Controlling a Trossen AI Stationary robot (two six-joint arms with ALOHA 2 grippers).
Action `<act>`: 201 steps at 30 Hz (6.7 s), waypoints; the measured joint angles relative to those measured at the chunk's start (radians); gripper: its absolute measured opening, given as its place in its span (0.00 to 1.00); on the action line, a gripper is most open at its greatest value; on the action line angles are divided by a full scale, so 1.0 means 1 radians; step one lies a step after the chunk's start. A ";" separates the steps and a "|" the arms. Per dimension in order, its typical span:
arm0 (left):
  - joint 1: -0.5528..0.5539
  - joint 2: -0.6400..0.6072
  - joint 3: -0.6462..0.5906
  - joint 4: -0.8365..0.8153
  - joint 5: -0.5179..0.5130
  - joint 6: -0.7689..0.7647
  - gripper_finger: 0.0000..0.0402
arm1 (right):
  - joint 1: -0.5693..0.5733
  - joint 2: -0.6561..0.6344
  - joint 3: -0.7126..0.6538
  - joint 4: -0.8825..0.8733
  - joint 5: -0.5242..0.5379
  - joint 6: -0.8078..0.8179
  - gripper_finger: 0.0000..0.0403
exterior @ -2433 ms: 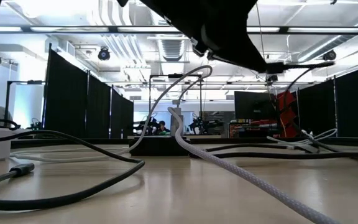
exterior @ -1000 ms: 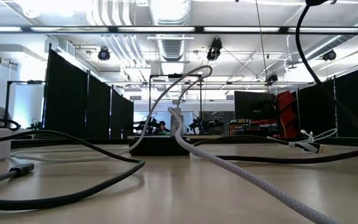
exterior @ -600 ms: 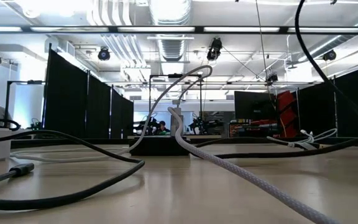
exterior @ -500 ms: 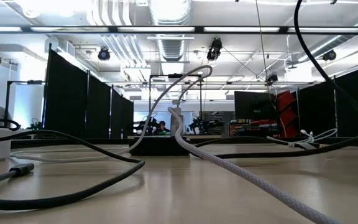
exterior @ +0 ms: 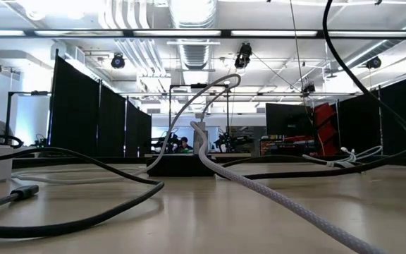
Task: Insert USB
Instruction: Insert the black charger cable into the bottom black outlet extension
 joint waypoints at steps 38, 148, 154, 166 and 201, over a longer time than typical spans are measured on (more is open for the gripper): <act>0.047 0.078 -0.038 -0.093 -0.053 -0.131 0.18 | -0.035 0.059 0.603 -1.536 -0.454 1.003 0.04; 0.178 0.903 0.904 -0.016 0.552 -0.079 0.00 | 0.413 0.276 0.525 -1.461 -0.908 1.643 0.04; 0.181 0.903 0.904 -0.018 0.550 -0.079 0.00 | 0.415 0.276 0.542 -1.457 -0.870 1.647 0.04; 0.180 0.902 0.904 -0.038 0.549 -0.079 0.00 | 0.467 0.286 0.537 -1.460 -0.825 1.726 0.04; 0.167 0.884 0.903 -0.032 0.524 -0.078 0.00 | 0.521 0.343 0.597 -1.530 -0.764 1.820 0.04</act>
